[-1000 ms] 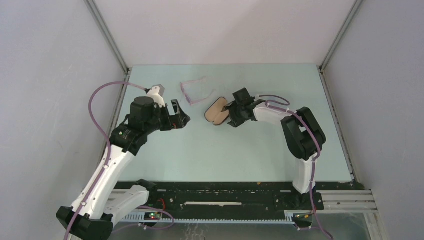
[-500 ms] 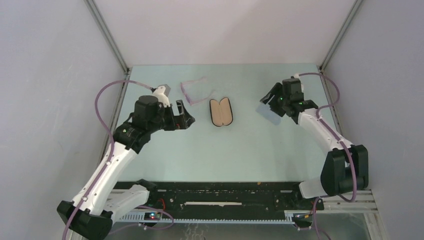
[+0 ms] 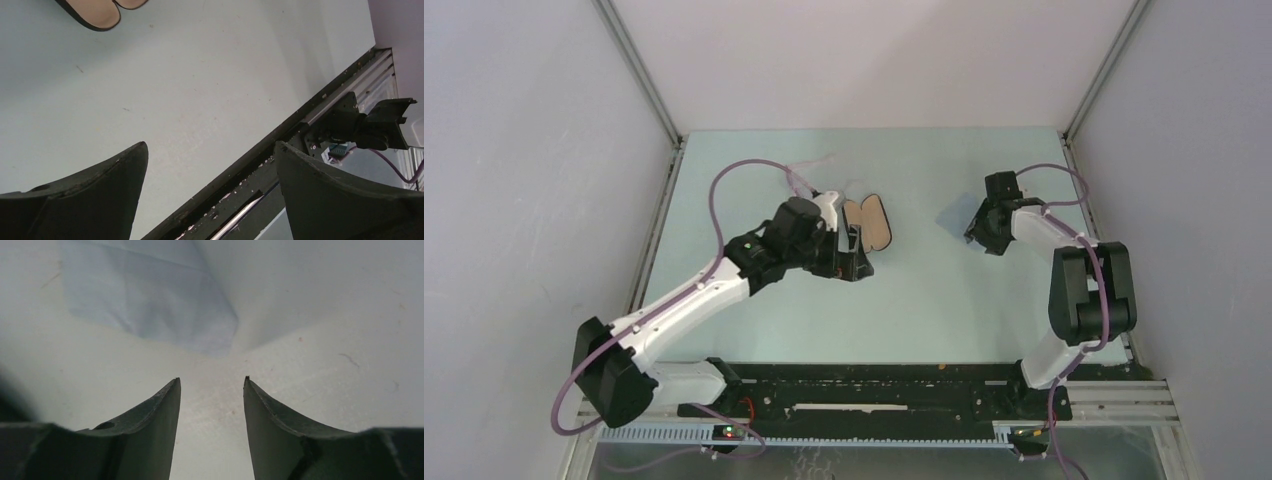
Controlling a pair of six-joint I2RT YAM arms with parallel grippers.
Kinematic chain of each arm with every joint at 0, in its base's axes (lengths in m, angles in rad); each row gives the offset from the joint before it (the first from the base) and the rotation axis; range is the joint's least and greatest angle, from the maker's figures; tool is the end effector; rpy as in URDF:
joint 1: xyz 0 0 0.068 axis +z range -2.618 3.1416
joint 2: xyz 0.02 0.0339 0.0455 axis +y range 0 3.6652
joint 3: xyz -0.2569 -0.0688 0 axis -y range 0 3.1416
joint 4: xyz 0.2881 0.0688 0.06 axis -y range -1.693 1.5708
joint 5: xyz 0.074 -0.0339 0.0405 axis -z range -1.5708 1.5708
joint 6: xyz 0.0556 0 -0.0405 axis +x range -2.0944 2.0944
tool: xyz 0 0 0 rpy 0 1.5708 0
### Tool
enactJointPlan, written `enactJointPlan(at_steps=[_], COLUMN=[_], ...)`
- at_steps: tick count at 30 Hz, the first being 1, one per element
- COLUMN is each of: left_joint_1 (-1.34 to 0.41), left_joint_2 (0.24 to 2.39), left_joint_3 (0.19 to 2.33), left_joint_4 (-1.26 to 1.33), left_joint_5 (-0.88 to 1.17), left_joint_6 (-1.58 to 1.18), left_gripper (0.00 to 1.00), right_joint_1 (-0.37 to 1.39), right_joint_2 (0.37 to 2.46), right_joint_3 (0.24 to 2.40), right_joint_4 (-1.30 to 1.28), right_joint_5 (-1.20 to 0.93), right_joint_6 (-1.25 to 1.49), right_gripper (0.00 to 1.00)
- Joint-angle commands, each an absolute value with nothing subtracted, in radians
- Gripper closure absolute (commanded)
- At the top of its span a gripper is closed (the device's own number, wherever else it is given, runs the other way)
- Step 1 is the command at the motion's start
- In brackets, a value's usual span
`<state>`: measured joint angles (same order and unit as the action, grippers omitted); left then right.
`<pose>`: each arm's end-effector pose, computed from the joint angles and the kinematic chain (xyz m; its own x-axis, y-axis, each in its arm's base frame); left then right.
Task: Organize the sunglasses
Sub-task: Place the sunglasses case at the center of the board, then move the glasses cleaning cloth to the center of the board.
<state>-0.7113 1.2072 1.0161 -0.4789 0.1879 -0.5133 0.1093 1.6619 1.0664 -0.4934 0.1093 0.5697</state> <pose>0.2384 -0.2192 0.2779 -0.7792 0.0347 -0.6258 0.4243 0.7641 -0.4859 0.3739 0.0349 0.1429 -0.7731 0.4545 -0.4424 0.4261 0.8888 0.1686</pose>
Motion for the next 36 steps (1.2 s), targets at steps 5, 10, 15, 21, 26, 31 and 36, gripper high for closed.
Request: enactJointPlan(at_steps=[5,10,15,21,26,31,36], left_joint_1=[-0.751,-0.75,-0.751,-0.751,-0.751,-0.75,-0.75], left_joint_2=[1.256,1.264,1.275,1.274,1.279,1.274,1.271], left_joint_3=[1.104,1.098,1.089,1.093,1.089,1.084,1.094], left_joint_4=[-0.428,-0.437,-0.434,-0.434,-0.437,-0.439,-0.457], left_joint_5=[0.197,0.188,0.196,0.191,0.2,0.201,0.193], left_joint_6=[-0.525,-0.522,-0.532,-0.53,-0.53,-0.529,-0.522], left_gripper=[0.0,0.0,0.0,0.0,0.0,0.0,0.0], right_joint_1=[0.079,0.066,0.062,0.06,0.063,0.065,0.096], right_joint_2=[1.751,1.802,1.825,1.852,1.862,1.853,1.75], right_joint_3=[1.067,1.085,1.113,1.133,1.14,1.14,1.119], right_joint_4=[-0.442,-0.424,-0.435,-0.436,-0.422,-0.421,-0.452], right_joint_5=[0.144,0.139,0.13,0.086,0.053,0.029,0.045], right_joint_6=[0.584,0.591,0.585,0.578,0.582,0.589,0.584], right_gripper=[0.48,0.62,0.64,0.67,0.77,1.0,1.0])
